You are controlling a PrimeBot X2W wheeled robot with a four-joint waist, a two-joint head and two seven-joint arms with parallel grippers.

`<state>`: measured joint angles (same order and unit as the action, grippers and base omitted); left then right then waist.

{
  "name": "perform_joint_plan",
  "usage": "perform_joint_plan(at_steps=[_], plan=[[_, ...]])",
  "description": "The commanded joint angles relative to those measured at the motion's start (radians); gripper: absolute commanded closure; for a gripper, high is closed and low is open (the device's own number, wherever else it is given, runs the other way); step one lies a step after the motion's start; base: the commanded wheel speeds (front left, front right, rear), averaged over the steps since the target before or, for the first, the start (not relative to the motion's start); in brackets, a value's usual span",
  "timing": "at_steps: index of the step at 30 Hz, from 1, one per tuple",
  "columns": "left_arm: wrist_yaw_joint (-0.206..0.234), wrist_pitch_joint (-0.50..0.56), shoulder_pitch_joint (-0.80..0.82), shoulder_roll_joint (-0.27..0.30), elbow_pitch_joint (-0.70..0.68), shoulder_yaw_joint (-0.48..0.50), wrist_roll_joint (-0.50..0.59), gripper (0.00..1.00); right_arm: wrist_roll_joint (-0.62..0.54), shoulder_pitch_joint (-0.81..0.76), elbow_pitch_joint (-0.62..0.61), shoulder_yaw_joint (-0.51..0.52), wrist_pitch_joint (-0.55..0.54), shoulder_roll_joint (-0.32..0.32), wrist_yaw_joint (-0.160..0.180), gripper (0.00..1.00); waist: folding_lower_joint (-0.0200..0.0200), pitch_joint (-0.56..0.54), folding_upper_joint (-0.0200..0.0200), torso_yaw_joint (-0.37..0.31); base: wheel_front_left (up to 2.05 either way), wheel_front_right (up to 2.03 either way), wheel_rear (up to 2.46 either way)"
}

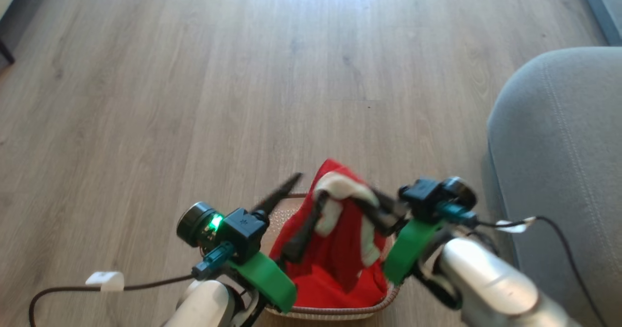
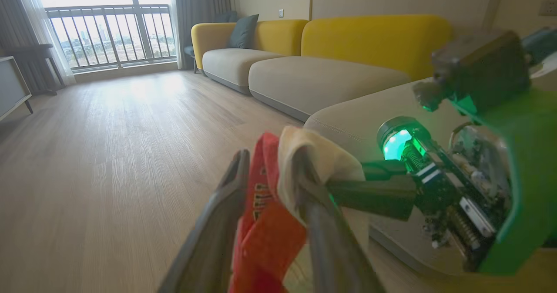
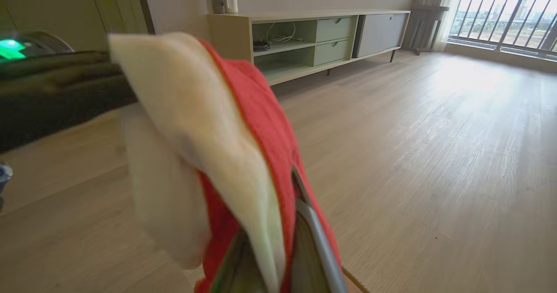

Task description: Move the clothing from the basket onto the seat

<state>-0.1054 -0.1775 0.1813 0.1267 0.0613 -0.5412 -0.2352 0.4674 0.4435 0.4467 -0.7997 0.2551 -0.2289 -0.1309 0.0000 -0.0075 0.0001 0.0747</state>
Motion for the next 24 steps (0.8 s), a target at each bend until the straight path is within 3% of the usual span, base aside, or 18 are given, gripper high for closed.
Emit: perform_joint_plan(at_steps=[1, 10, 24], plan=[[0.005, -0.023, 0.043, 0.007, -0.007, 0.044, -0.003, 0.0, 0.0, 0.029, -0.04, 0.03, 0.007, -0.009, 0.0, 1.0, 0.0, 0.0, -0.0001, -0.014, 0.0, 0.0, 0.0], [-0.019, -0.083, 0.05, -0.007, 0.175, -0.017, -0.031, 0.0, -0.033, -0.042, -0.128, 0.177, 0.007, -0.06, 0.0, 1.0, 0.0, 0.002, -0.0001, -0.095, 0.0, 0.0, 0.0], [-0.025, -0.084, 0.027, -0.04, 0.17, -0.006, -0.02, 0.0, -0.063, -0.108, -0.195, 0.286, 0.007, -0.09, 0.0, 1.0, 0.0, -0.003, -0.0001, -0.168, 0.0, 0.0, 0.0]])
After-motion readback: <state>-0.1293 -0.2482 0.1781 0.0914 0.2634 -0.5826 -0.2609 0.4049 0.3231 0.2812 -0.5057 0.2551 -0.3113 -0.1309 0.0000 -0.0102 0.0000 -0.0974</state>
